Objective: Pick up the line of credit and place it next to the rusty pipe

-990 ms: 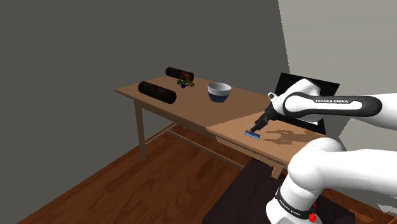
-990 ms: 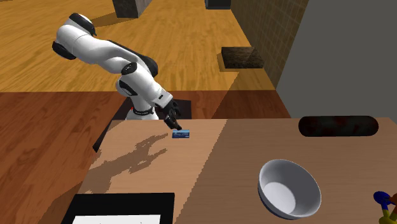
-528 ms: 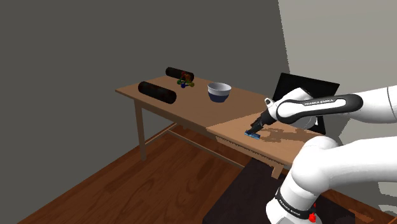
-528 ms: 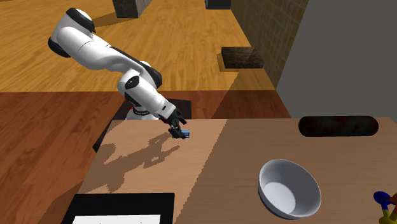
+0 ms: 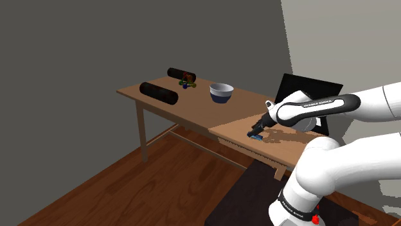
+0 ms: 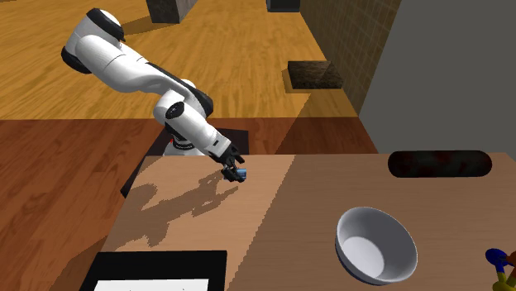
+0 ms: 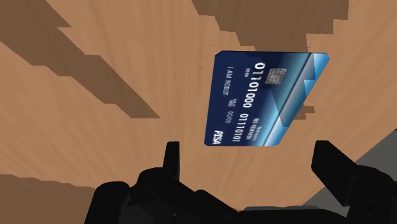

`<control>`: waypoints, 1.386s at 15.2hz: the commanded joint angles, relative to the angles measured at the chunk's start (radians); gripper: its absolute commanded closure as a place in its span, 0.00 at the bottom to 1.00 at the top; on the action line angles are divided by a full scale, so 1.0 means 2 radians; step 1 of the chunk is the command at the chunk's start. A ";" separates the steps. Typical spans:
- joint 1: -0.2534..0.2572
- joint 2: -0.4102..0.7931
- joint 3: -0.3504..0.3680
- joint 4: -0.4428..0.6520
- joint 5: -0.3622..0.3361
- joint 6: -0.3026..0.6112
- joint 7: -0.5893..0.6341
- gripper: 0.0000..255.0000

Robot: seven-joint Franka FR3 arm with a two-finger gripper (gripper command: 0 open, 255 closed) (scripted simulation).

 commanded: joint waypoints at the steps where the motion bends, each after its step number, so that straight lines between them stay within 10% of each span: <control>1: 0.000 0.000 0.000 0.000 0.000 0.000 0.000 0.00; 2: 0.000 0.000 0.000 0.000 0.000 0.000 0.000 1.00; 11: 0.000 0.000 0.000 0.000 0.000 0.000 0.000 1.00; 21: -0.031 -0.072 0.072 0.027 0.014 -0.101 0.034 1.00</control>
